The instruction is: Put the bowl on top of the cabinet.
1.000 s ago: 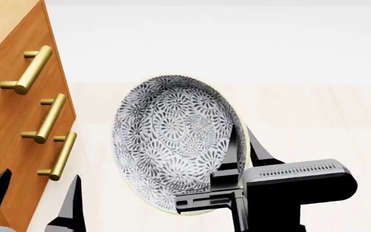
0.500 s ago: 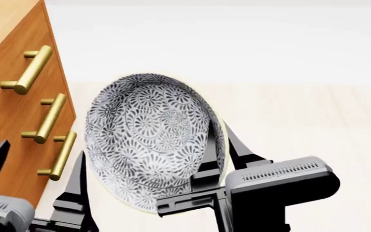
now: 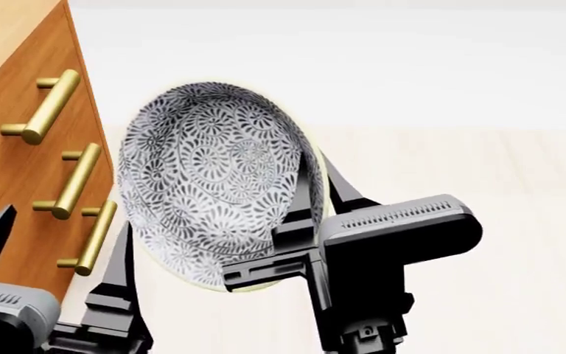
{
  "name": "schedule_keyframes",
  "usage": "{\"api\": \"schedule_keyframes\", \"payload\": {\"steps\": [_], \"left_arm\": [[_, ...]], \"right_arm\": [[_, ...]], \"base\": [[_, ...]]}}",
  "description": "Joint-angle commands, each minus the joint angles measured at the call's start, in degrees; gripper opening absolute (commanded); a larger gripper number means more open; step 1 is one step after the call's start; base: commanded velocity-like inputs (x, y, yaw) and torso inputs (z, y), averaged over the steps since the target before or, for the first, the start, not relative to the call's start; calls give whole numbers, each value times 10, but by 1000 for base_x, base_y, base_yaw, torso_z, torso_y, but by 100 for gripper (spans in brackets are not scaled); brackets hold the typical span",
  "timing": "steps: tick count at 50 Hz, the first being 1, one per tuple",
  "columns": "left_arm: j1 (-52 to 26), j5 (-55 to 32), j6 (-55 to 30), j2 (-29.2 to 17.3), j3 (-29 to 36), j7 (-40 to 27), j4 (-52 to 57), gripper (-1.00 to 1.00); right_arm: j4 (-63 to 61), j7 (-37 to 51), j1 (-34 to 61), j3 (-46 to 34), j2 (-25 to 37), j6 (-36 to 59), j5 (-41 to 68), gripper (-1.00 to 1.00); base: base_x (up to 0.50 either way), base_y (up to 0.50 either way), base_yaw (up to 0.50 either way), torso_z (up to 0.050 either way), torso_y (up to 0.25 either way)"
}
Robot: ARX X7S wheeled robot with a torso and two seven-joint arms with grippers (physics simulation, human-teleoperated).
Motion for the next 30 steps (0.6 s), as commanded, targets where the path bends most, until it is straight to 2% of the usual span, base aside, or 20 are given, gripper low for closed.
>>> {"api": "schedule_keyframes", "payload": {"steps": [1, 8, 30], "left_arm": [[-31, -10, -33, 11, 14, -14, 1, 100], [-64, -18, -66, 25, 28, -26, -2, 100], [-74, 0, -53, 37, 52, -15, -38, 100]], "right_arm": [[44, -17, 30, -4, -17, -15, -12, -100], [52, -39, 25, 7, -14, -39, 10, -100], [13, -57, -2, 22, 14, -70, 32, -100]], "base": [[0, 0, 0, 0, 0], [0, 0, 0, 0, 1], [0, 0, 0, 0, 0]]}}
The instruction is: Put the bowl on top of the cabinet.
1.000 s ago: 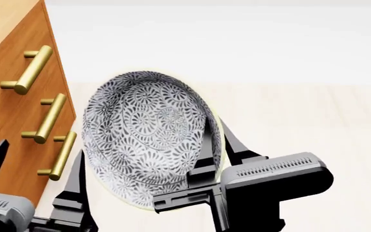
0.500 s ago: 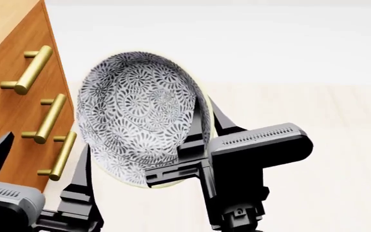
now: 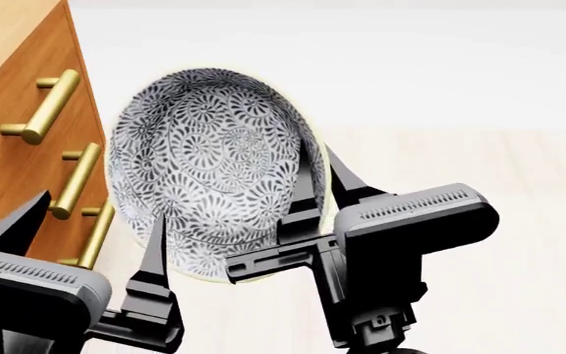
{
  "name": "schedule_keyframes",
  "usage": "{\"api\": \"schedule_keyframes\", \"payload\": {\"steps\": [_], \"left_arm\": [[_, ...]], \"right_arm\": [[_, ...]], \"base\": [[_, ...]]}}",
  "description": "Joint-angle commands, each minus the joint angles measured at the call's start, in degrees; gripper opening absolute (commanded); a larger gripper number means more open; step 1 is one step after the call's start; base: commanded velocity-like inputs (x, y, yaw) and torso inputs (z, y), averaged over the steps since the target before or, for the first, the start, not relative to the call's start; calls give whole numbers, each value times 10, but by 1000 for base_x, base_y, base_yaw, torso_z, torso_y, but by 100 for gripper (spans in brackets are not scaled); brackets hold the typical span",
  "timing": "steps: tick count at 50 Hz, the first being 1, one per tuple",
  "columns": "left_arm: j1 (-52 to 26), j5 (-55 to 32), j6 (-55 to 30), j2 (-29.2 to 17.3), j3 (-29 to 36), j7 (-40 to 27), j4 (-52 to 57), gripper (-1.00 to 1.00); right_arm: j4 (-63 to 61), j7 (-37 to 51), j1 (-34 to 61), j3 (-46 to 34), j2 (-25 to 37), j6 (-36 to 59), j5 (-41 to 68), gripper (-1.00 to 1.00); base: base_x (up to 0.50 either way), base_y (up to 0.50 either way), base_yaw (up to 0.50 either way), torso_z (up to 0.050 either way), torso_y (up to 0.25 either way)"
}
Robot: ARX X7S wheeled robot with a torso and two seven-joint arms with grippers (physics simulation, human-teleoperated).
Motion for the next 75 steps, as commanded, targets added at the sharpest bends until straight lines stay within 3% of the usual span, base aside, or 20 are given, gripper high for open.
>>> {"api": "schedule_keyframes", "payload": {"steps": [1, 38, 68, 69, 75], "left_arm": [[-8, 8, 0, 3, 12, 3, -14, 100], [-12, 8, 6, 0, 10, -3, -27, 100], [2, 24, 41, -4, 16, 12, -59, 100], [1, 20, 37, -5, 16, 13, -58, -100], [-3, 27, 23, -6, 26, 0, -41, -100]], "right_arm": [[-15, -14, -13, 9, 11, -23, 2, -100], [11, -78, -74, 28, 26, -143, 18, -100], [-41, -81, -109, 18, 47, -158, 15, -100], [-41, -81, -109, 18, 47, -158, 14, -100], [-39, -79, -107, 18, 46, -156, 14, -100]], "base": [[0, 0, 0, 0, 0], [0, 0, 0, 0, 0], [0, 0, 0, 0, 0], [0, 0, 0, 0, 0], [0, 0, 0, 0, 0]]}}
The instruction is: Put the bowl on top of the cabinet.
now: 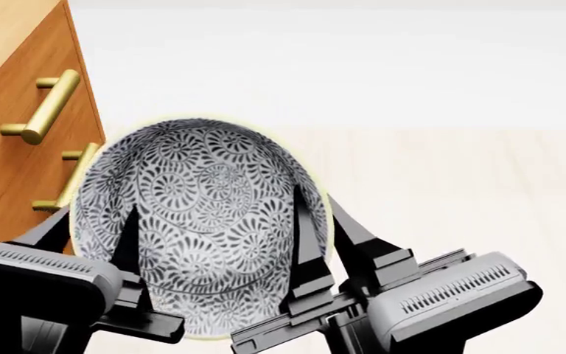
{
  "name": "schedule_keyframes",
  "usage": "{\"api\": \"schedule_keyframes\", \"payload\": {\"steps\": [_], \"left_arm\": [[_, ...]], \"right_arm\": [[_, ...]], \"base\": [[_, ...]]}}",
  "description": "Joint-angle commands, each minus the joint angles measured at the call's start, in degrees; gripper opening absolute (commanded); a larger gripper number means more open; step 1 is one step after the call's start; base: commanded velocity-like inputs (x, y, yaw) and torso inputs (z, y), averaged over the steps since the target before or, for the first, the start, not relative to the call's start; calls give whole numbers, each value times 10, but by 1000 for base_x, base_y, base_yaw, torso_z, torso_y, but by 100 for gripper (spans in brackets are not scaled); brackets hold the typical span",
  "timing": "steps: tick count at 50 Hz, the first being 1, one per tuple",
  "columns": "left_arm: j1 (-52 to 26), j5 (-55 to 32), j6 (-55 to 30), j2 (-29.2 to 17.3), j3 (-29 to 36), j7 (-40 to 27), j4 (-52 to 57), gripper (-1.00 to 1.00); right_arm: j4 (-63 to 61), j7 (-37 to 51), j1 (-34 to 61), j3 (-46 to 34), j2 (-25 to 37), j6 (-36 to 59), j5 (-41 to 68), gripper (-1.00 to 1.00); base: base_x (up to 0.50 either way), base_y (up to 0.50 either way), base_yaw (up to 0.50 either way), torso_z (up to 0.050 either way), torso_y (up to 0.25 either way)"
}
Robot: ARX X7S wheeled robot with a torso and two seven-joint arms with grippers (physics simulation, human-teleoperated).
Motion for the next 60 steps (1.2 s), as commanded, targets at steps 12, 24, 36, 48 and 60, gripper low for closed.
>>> {"api": "schedule_keyframes", "payload": {"steps": [12, 24, 36, 48, 60], "left_arm": [[9, 4, 20, -6, 5, 8, 9, -100], [8, 3, 20, -3, 5, 1, 10, -100], [1, -1, 11, 0, 7, -7, 16, -100], [2, -10, 14, -1, 2, -4, 7, -100], [-37, -17, -22, 5, 22, 1, 4, -100]], "right_arm": [[-5, 5, 3, 4, 2, 2, -4, -100], [-6, 12, 6, 5, 7, 20, 7, -100], [-21, -5, 2, -4, 27, 36, 23, 100], [-26, -12, 0, -11, 36, 42, 24, 100], [-27, -21, -23, 16, 48, 13, 61, 100]], "base": [[0, 0, 0, 0, 1], [0, 0, 0, 0, 0], [0, 0, 0, 0, 1], [0, 0, 0, 1, 0], [0, 0, 0, 0, 1]]}}
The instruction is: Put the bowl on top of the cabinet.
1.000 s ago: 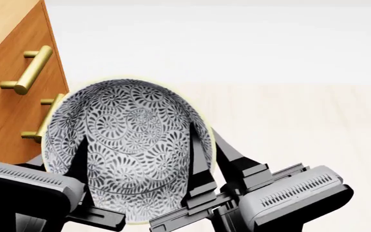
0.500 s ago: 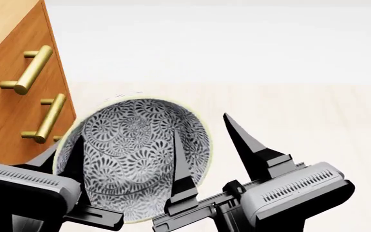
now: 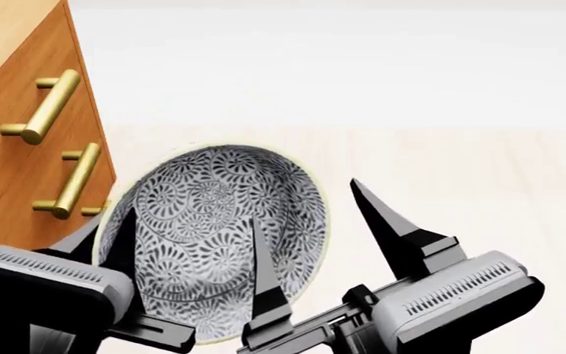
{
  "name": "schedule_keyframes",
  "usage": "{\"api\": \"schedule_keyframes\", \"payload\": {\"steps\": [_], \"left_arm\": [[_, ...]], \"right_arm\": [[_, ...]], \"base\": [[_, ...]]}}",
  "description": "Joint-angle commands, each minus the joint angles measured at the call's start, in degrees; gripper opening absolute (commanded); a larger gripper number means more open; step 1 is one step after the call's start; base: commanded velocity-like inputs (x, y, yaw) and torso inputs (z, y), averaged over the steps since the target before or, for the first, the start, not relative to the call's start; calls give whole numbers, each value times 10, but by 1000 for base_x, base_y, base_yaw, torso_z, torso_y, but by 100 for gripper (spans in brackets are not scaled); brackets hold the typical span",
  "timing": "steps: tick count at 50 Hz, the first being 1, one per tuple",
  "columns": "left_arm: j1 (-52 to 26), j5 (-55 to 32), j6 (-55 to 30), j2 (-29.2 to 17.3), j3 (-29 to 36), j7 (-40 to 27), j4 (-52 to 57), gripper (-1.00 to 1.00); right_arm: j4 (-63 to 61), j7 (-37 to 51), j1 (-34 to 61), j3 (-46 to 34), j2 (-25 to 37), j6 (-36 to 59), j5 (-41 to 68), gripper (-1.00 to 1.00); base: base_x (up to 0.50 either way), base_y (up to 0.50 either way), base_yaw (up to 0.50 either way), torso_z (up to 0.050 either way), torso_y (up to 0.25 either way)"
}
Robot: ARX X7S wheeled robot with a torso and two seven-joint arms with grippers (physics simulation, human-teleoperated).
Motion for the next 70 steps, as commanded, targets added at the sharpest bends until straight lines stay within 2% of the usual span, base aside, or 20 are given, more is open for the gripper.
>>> {"api": "schedule_keyframes", "payload": {"steps": [1, 6, 8, 16, 18, 24, 29, 39, 52, 56, 60, 65, 68, 70], "left_arm": [[-39, -7, -39, 10, 9, -5, -6, -100], [-79, -11, -79, 21, 13, -16, -28, -100], [-107, -14, -124, 32, 18, -39, -37, -100], [-165, -3, -179, 61, 54, -53, -73, -100], [-176, -8, -194, 72, 56, -59, -76, -100], [-212, 1, -229, 92, 87, -71, -83, -100], [-241, -2, -257, 108, 103, -71, -95, -100], [-312, -23, -329, 140, 99, -78, -115, -100], [-379, -29, -375, 148, 109, -71, -155, -100], [-414, -25, -392, 151, 135, -65, -172, -100], [-459, -49, -428, 165, 112, -44, -214, -100], [-516, -21, -396, 153, 153, -16, -283, -100], [-548, -30, -385, 156, 169, 28, -320, -100], [-552, -28, -364, 159, 161, 35, -328, -100]], "right_arm": [[1, -10, -20, 21, 12, -24, 30, 100], [2, -13, -37, 42, 23, -45, 46, 100], [3, -15, -51, 56, 29, -61, 56, 100], [2, -28, -113, 97, 44, -124, 80, 100], [6, -25, -135, 110, 39, -156, 61, 100], [13, -44, -184, 144, 37, -214, 109, 100], [0, -31, -235, 182, 24, -272, 84, 100], [19, -62, -297, 217, 8, -346, 142, 100], [44, -72, -304, 233, -2, -365, 175, 100], [45, -72, -301, 232, -2, -363, 174, 100], [48, -73, -298, 231, -3, -360, 174, 100], [50, -75, -291, 225, -4, -355, 173, 100], [51, -74, -290, 224, -5, -353, 169, 100], [56, -74, -286, 223, -5, -350, 170, 100]], "base": [[0, 0, 0, 0, 0], [0, 0, 0, 0, 0], [0, 0, 0, 0, 0], [0, 0, 0, 0, 0], [0, 0, 0, 0, 0], [0, 0, 0, 0, 2], [0, 0, 0, 0, 0], [0, 0, 0, 0, 0], [0, 0, 0, 1, 1], [0, 0, 0, 0, 0], [0, 0, 0, 0, 0], [0, 0, 0, 0, 0], [0, 0, 0, 0, 3], [0, 0, 0, 0, 0]]}}
